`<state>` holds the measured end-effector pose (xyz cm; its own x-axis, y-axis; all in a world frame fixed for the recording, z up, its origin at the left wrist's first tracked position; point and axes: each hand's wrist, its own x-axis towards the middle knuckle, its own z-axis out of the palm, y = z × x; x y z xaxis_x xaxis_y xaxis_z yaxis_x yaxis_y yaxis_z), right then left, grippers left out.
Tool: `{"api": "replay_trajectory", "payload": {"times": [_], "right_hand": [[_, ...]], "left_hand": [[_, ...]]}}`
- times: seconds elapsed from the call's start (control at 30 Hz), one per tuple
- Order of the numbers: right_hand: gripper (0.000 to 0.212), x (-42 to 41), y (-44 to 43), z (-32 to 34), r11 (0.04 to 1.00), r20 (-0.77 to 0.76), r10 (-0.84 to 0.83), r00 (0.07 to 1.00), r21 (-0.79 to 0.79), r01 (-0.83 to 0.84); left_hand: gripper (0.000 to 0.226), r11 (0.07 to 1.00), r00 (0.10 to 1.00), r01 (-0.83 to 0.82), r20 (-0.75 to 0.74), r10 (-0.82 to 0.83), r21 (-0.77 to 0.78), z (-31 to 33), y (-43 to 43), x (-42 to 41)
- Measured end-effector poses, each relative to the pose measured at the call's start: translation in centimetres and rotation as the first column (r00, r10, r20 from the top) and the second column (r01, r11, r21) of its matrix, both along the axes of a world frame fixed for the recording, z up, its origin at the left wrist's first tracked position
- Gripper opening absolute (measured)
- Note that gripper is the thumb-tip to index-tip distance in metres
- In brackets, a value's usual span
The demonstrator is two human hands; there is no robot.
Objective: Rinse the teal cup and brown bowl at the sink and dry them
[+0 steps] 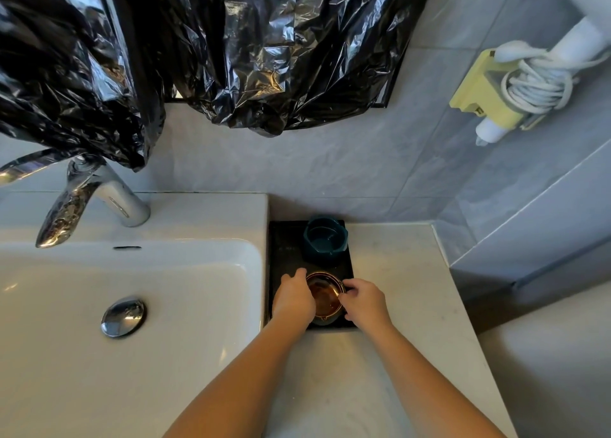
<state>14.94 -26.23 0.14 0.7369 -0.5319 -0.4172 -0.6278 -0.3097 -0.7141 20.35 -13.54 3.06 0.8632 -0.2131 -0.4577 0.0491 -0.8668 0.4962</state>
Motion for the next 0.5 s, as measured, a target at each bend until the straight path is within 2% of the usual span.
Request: {"api": "replay_trajectory", "payload": {"times": [0.33,0.4,0.5], "right_hand": [[0.044,-0.9,0.8,0.5,0.997,0.016,0.039,0.999,-0.073,-0.038],[0.046,-0.9,0.9,1.2,0.993,0.022,0.057,0.998,-0.108,-0.055],[0.043,-1.1,1.2,3.0,0.996,0.144,0.015,0.989,-0.088,-0.002]], "left_hand": [[0.074,0.999,0.997,0.004,0.076,-0.007,0.04,-0.3,0.1,-0.9],[0.069,1.0,0.988,-0.018,0.154,0.021,-0.021,0.0,0.2,-0.9],[0.056,0.969,0.954,-0.037,0.281,0.108,-0.245,1.2,0.5,-1.3]]}}
